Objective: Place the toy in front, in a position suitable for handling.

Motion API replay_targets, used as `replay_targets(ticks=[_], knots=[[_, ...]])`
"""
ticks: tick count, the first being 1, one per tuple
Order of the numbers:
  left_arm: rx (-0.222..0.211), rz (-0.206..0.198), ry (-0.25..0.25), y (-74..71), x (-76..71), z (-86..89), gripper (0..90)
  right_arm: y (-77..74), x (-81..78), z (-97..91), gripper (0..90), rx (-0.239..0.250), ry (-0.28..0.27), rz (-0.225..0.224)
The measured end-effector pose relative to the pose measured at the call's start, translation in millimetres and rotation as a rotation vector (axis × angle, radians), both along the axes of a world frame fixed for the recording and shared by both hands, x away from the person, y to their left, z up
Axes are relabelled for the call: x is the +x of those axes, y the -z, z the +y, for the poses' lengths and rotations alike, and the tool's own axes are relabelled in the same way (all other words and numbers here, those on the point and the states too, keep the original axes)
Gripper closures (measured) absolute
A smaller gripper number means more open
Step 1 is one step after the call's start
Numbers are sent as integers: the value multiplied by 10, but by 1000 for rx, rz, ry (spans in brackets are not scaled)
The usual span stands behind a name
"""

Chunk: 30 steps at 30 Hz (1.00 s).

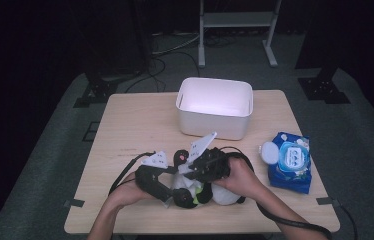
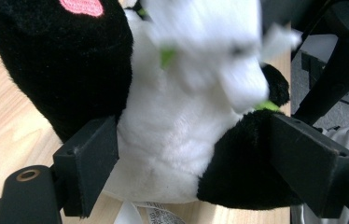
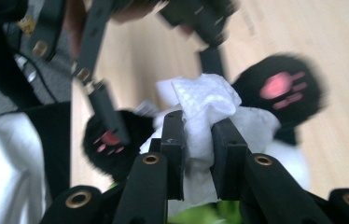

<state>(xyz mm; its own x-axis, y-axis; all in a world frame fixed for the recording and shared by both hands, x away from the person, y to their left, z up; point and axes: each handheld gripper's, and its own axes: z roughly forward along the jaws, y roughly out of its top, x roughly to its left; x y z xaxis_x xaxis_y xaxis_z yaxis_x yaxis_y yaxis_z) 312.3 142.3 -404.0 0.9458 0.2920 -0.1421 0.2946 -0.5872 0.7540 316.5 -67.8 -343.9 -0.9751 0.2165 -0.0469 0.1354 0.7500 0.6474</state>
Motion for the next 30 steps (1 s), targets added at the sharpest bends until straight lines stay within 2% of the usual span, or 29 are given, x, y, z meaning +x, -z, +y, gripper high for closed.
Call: replay_targets(ticks=[2,5,8,10,17,21,25,30], knots=[[0,2,1,3,-2,-1,159,-54,83,-6,763,7,27,-9],[-1,3,2,8,-2,-2,160,-79,221,-11,763,-1,66,2],[-4,4,1,14,2,-1,160,-26,334,-31,763,-11,78,47],[-6,6,3,18,6,2,160,9,348,-60,763,-25,86,52],[-6,2,4,16,-1,-7,160,-12,362,-268,764,-19,131,46],[-8,2,7,19,0,-16,160,-10,388,-360,763,-4,149,71],[-5,5,8,22,4,-10,160,-63,366,-285,764,20,129,64],[-4,4,8,22,-3,-12,160,-154,343,-51,763,18,88,29]])
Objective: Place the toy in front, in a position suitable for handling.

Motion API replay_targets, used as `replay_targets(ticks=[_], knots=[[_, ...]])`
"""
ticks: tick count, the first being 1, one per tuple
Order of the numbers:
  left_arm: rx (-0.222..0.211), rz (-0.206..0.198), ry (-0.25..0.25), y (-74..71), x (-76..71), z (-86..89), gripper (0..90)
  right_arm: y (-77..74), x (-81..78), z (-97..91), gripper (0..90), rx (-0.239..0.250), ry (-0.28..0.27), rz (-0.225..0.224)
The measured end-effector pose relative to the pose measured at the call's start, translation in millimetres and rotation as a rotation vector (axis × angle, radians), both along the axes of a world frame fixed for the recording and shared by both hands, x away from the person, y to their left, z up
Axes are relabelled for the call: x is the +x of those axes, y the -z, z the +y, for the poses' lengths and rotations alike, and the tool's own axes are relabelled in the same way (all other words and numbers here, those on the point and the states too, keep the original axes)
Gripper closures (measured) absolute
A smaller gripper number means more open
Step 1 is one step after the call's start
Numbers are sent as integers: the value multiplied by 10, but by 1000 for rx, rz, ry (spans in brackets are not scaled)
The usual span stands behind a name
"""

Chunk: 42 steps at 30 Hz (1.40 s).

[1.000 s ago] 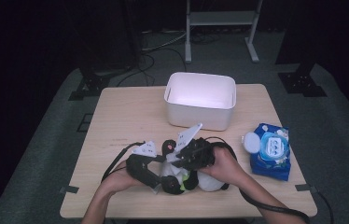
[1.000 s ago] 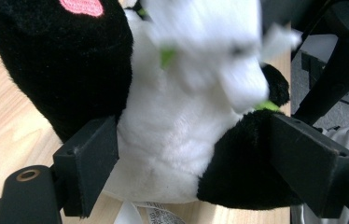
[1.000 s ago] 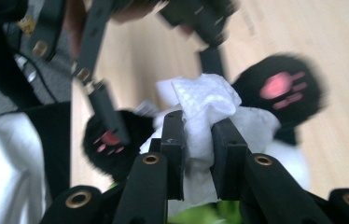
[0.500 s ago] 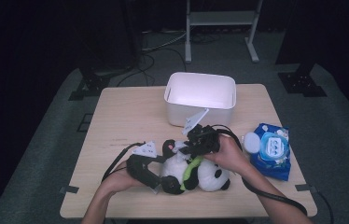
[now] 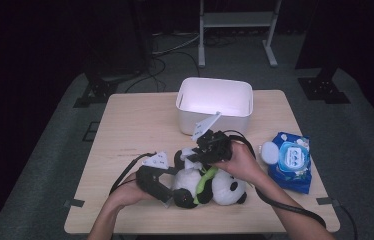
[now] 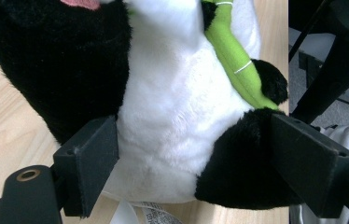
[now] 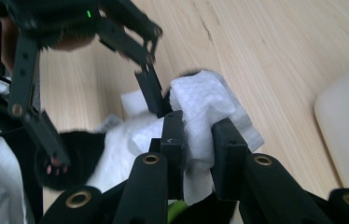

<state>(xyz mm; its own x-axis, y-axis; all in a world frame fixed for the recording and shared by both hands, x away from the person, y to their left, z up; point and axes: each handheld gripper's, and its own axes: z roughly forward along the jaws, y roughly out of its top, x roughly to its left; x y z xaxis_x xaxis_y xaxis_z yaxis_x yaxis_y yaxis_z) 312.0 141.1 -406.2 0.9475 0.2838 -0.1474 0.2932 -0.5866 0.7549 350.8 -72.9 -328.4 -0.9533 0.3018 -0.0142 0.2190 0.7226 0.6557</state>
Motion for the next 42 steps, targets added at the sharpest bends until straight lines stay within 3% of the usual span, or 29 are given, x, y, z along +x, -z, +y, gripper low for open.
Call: replay_targets(ticks=[6,11,13,17,23,26,28,32,37,42], knots=[[-3,0,1,2,-7,-2,160,-49,39,229,764,-5,-12,-25],[-10,6,-1,14,11,11,160,21,53,194,764,-24,-3,-10],[-8,8,0,7,17,15,159,57,9,153,764,-23,-7,3],[2,-7,-22,8,15,3,109,203,-129,148,763,-77,-39,16],[9,-10,-22,6,8,-7,95,313,-278,278,762,-64,-113,63],[12,-13,-14,9,4,-4,95,380,-384,371,761,-122,-162,35],[8,-16,-13,9,-2,-10,95,372,-407,363,762,-126,-172,31],[8,-16,-19,4,4,-15,95,280,-401,270,765,-134,-152,12],[12,-16,-18,4,0,-16,96,134,-268,91,764,-123,-74,-37],[6,-9,-18,12,7,-12,97,99,-56,-142,764,-85,13,-3]])
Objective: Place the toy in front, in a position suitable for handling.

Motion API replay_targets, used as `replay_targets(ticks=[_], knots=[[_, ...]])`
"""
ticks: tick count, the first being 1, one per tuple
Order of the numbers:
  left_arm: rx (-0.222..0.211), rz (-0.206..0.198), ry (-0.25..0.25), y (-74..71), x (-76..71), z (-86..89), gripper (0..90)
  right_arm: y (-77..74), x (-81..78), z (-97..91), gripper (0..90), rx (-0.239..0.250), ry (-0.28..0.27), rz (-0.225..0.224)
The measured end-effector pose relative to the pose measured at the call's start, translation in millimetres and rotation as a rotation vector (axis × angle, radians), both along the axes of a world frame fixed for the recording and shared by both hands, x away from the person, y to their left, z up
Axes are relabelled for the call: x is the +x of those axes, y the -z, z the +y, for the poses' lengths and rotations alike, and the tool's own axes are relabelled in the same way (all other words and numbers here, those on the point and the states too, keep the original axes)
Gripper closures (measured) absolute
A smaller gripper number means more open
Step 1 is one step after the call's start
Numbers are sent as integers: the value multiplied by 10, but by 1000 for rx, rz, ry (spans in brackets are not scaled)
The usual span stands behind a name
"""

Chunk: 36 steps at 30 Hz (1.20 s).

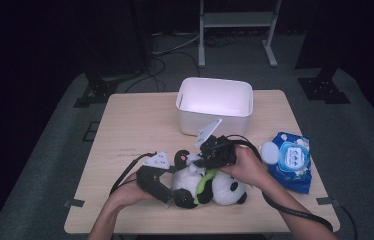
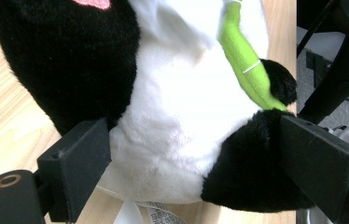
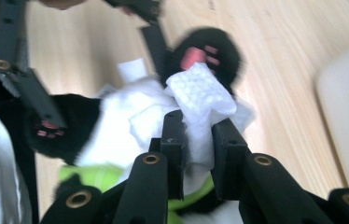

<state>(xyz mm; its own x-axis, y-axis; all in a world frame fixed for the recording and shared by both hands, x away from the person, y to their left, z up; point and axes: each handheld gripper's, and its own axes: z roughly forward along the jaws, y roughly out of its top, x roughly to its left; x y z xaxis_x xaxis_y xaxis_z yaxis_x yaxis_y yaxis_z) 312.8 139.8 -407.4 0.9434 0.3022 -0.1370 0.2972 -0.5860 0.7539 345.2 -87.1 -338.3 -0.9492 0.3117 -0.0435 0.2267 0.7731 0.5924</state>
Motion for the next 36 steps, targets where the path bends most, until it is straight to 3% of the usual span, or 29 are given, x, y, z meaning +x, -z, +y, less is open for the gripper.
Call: replay_targets(ticks=[4,8,15,21,27,30,36], knots=[[1,-1,2,-1,1,-1,97,12,105,-167,764,28,51,16],[-4,7,18,-27,-3,8,97,94,136,-264,765,69,62,88],[-51,-2,16,-145,-19,59,97,142,-22,-324,772,121,40,105],[-50,-24,-21,-173,-9,-6,96,193,-152,-374,775,166,15,127],[-12,4,-26,-54,30,-141,83,177,-313,-338,775,158,-27,118],[-6,-8,-14,-44,20,-152,108,157,-350,-321,775,142,-34,113],[-20,-10,-22,-17,24,-130,170,63,-298,-276,774,176,-17,86]])
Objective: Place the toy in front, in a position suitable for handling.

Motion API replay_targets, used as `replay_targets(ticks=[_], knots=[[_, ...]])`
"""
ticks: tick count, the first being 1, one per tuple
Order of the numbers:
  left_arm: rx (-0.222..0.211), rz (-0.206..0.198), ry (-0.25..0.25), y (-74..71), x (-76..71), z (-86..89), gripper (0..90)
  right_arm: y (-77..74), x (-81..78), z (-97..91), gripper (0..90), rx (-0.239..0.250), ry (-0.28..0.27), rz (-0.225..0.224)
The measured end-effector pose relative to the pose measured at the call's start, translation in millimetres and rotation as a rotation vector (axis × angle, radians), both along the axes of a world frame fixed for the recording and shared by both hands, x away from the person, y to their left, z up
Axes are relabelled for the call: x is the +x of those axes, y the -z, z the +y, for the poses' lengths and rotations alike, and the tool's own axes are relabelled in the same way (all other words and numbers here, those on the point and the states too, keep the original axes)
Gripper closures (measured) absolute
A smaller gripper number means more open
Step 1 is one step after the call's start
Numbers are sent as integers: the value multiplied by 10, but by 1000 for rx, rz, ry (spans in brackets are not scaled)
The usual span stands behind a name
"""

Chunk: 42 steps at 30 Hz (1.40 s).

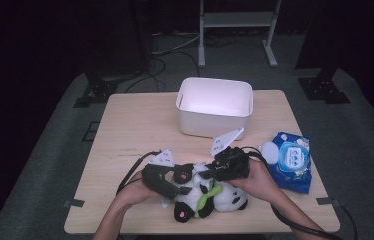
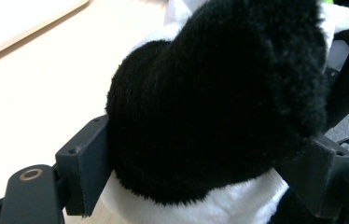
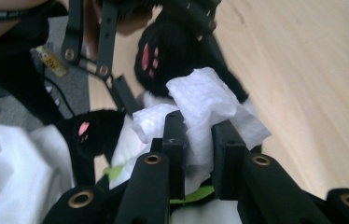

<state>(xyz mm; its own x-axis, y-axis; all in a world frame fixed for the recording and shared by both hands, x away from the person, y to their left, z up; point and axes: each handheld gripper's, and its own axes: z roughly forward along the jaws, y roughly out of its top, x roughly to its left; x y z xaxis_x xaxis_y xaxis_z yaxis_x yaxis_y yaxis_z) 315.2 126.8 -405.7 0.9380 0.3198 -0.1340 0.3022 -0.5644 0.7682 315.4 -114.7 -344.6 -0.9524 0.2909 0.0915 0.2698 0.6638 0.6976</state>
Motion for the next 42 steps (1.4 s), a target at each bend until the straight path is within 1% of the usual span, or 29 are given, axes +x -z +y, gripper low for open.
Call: replay_targets(ticks=[1,3,5,6,9,11,12,14,16,18,22,27,28,34,36,39,42], knots=[[-1,-2,2,2,-2,4,171,-6,13,13,774,-4,8,-13],[0,-6,4,2,-7,7,172,-19,49,14,774,-5,29,-14],[-2,-6,4,4,-7,8,172,-18,79,-17,774,-29,52,-36],[-4,-6,5,6,-7,9,172,-16,103,-55,775,-35,66,-39],[-7,-7,3,12,0,14,171,27,166,-223,774,-55,107,-10],[-11,-7,5,12,2,9,171,76,162,-367,774,-42,131,21],[-12,-7,3,12,0,3,171,88,151,-429,773,-30,136,28],[-9,-5,1,8,3,-2,170,87,123,-525,773,-17,147,30],[-10,-4,1,14,7,8,170,77,93,-626,773,-12,158,24],[-11,-1,0,17,12,13,170,84,68,-739,772,-11,177,31],[-8,1,0,16,22,15,170,163,42,-907,770,-15,204,58],[-9,0,0,17,22,14,170,298,12,-1077,768,12,228,94],[-10,1,0,17,23,14,170,322,13,-1103,768,17,231,98],[-10,-1,2,17,21,16,170,424,35,-1247,764,16,276,119],[-12,0,2,19,23,17,170,440,52,-1275,763,28,288,133],[-10,1,3,18,25,20,170,408,71,-1242,765,26,284,122],[-4,-6,10,12,18,17,170,337,107,-1154,764,25,265,109]])
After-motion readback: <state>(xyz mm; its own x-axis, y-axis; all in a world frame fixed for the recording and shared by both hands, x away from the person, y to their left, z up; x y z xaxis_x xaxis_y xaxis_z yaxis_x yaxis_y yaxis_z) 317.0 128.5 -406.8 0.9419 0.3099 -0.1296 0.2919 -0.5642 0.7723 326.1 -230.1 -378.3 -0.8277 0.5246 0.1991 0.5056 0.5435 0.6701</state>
